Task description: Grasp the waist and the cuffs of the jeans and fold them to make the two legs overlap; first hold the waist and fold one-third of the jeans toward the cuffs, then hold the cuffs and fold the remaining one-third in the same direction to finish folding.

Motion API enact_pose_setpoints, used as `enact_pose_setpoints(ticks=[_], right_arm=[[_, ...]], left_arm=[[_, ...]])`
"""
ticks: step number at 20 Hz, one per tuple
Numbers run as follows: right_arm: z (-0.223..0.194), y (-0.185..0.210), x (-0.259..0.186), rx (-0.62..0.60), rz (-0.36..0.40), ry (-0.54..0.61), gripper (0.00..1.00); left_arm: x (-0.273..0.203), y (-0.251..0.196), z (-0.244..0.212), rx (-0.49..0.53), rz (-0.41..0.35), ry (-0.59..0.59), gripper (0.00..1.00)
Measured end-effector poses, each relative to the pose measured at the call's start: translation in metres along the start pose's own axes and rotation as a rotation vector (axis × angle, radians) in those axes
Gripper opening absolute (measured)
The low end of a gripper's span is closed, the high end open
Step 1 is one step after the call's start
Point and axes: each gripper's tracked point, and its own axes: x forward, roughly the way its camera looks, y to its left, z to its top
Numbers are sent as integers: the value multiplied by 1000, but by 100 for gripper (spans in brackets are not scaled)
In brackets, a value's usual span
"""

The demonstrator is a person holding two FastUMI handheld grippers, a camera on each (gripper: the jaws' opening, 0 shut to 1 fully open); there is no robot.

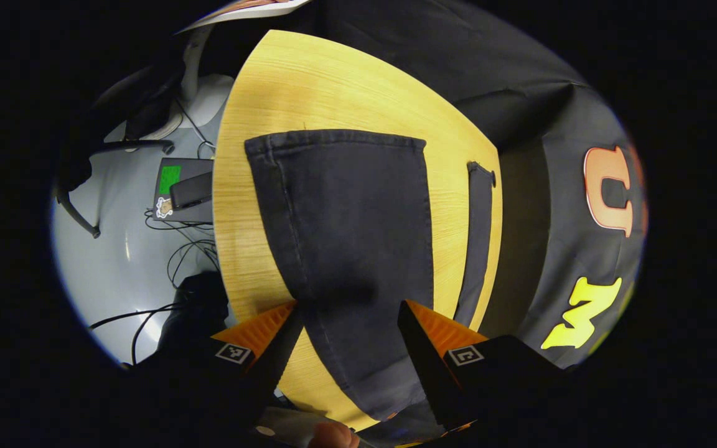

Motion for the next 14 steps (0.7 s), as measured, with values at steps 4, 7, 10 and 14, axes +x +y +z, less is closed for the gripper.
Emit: enact_pose_setpoints(ticks=[4,7,10,14], right_arm=[[-5,-9,-2,-1,-19,8,95],[-20,-23,2,24,-47,54,95],[-40,-49,8,97,-99,123,95],[-63,-85,18,200,-154,201,97]], left_arm=[[9,-26,8,-35,-169,-28,96],[16,-31,16,-116,-260,-15,85],[19,-17,23,-168,-267,-4,47],[26,-7,21,-127,-228,-19,7]])
